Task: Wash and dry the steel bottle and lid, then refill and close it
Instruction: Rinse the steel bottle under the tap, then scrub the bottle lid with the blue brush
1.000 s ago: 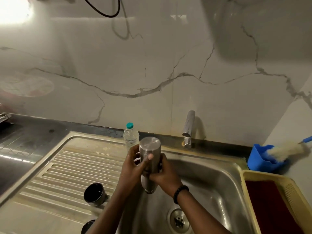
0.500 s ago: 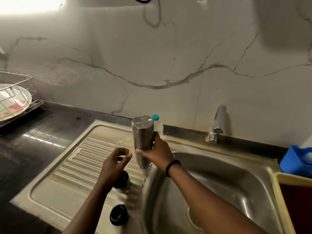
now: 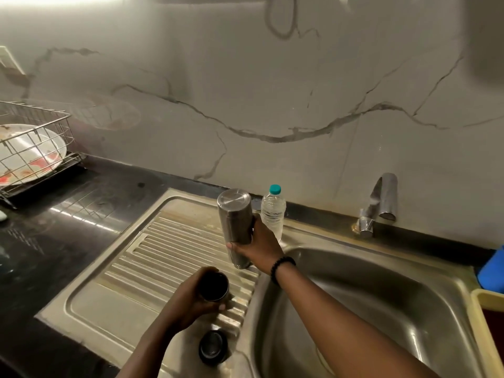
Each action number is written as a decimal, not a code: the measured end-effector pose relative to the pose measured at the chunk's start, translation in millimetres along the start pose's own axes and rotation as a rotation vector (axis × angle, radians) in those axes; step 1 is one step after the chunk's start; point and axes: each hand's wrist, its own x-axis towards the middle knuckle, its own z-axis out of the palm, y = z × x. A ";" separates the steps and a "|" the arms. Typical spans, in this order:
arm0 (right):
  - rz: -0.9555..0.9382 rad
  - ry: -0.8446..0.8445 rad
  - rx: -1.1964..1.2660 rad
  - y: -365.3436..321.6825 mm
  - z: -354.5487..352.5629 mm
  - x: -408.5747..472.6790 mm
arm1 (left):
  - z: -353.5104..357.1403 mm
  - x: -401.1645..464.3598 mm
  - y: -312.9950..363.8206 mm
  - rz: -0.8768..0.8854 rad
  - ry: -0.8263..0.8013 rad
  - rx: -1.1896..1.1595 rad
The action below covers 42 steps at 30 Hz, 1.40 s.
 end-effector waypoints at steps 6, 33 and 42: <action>0.027 -0.039 0.006 0.3 -1.7 0.5 | -3.8 2.5 18.0 0.004 0.047 -0.148; 0.261 -0.108 -0.314 102.3 -84.0 -117.6 | 109.2 8.9 115.9 0.182 -0.034 -0.186; 0.260 0.144 -1.039 103.3 -273.2 -143.5 | 161.9 41.7 206.6 0.274 -0.234 -0.226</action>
